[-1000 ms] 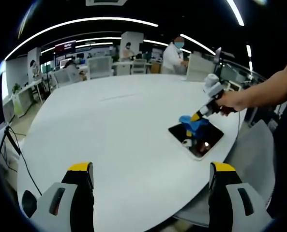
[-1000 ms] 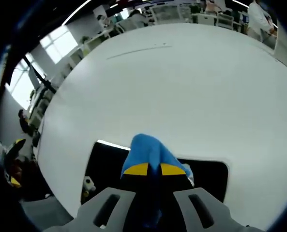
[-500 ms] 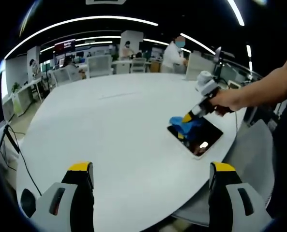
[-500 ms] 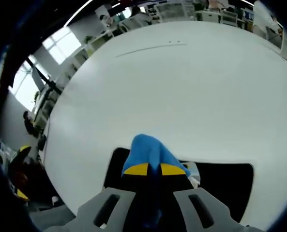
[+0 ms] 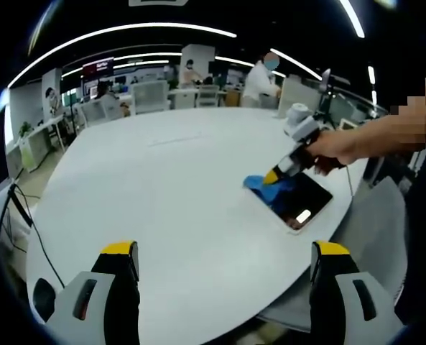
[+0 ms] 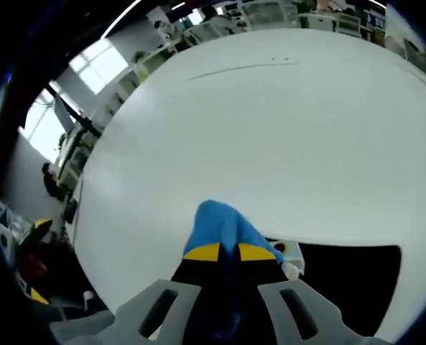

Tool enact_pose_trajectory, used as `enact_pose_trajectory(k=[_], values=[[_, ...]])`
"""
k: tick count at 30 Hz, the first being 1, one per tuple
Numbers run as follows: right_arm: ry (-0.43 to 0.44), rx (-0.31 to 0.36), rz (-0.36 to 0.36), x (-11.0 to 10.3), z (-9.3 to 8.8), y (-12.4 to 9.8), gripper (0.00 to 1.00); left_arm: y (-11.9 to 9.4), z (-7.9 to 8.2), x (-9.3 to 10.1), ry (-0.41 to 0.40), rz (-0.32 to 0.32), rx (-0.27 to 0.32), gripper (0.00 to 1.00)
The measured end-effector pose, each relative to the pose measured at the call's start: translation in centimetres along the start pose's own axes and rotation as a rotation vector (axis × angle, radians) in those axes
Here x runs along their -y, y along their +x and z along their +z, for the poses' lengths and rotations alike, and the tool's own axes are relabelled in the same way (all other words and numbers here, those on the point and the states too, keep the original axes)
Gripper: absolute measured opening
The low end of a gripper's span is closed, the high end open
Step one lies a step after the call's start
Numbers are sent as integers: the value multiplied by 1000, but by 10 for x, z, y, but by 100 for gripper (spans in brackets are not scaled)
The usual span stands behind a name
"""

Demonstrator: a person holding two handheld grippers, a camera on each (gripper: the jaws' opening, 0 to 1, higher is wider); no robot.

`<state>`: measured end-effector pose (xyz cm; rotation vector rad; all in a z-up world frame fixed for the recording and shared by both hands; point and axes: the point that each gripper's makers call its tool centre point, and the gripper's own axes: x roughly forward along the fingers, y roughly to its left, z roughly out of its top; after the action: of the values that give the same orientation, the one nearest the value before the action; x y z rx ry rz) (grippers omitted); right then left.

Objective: Wipe the mirror surface with the cleaning cloth until all visible marks leave the cleaned area.

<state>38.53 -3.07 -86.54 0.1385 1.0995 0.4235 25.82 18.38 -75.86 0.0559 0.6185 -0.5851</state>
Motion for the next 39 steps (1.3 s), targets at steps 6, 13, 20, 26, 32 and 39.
enact_pose_trajectory(k=[6, 13, 20, 26, 32, 39], values=[[-18, -3, 2, 0, 0, 0, 2, 0, 0, 0, -3, 2, 0, 100], [-12, 2, -13, 1, -1, 1, 2, 0, -1, 0, -4, 2, 1, 100], [49, -30, -19, 0, -4, 0, 1, -1, -1, 1, 1, 0, 2, 100], [21, -38, -14, -5, -11, -1, 1, -4, -4, 1, 1, 5, -2, 100], [5, -37, -17, -7, -14, -3, 2, -5, -2, 2, 6, 4, 1, 100], [-20, -34, -11, -10, -20, -5, 2, -7, -3, 3, 12, 3, 0, 100]])
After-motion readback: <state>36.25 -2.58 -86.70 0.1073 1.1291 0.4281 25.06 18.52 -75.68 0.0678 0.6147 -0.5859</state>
